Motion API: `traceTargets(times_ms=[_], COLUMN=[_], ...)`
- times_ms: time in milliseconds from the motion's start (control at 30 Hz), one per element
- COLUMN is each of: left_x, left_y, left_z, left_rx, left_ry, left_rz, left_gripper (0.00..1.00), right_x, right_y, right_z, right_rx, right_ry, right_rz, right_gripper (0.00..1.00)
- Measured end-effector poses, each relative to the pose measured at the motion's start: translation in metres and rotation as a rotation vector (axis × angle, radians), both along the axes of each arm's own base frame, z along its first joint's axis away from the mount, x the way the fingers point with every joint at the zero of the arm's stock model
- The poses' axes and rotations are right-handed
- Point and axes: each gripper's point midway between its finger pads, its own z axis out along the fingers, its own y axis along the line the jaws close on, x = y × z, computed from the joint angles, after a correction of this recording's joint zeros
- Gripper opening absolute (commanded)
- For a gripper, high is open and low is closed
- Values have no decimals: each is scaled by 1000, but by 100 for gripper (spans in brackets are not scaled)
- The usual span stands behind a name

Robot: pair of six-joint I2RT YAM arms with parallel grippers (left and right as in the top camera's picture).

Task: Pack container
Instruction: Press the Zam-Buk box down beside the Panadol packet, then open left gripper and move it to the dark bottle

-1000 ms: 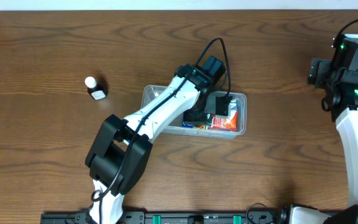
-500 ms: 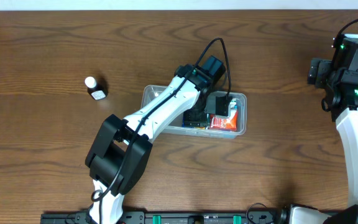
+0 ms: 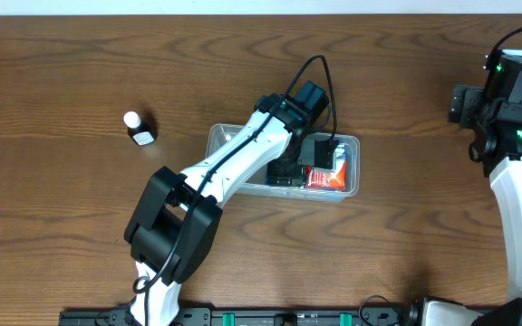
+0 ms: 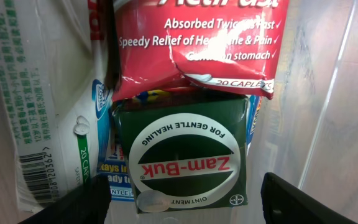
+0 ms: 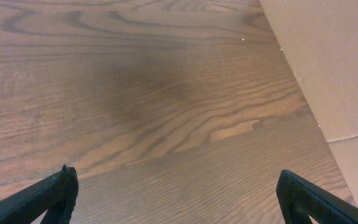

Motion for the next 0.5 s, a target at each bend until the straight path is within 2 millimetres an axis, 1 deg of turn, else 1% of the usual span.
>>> traceTargets(times_ms=[33,133,200,400,500], left_x=[0,0,0,0,-3], left_y=[0,0,0,2,8], left_z=[0,1,3,22,33], left_rx=[1,0,-1,-21,-8], left_ry=[0,-2,-7,-40,-52], left_rz=[0,2,3,1,13], left_gripper=[72,63,61,61,61], right_x=[0,0,0,0,0], right_y=[0,0,0,0,0], right_z=[0,0,0,0,0], right_rx=[0,0,0,0,0], right_ry=[0,0,0,0,0], right_rz=[0,0,0,0,0], right_gripper=[99,99,99,99,99])
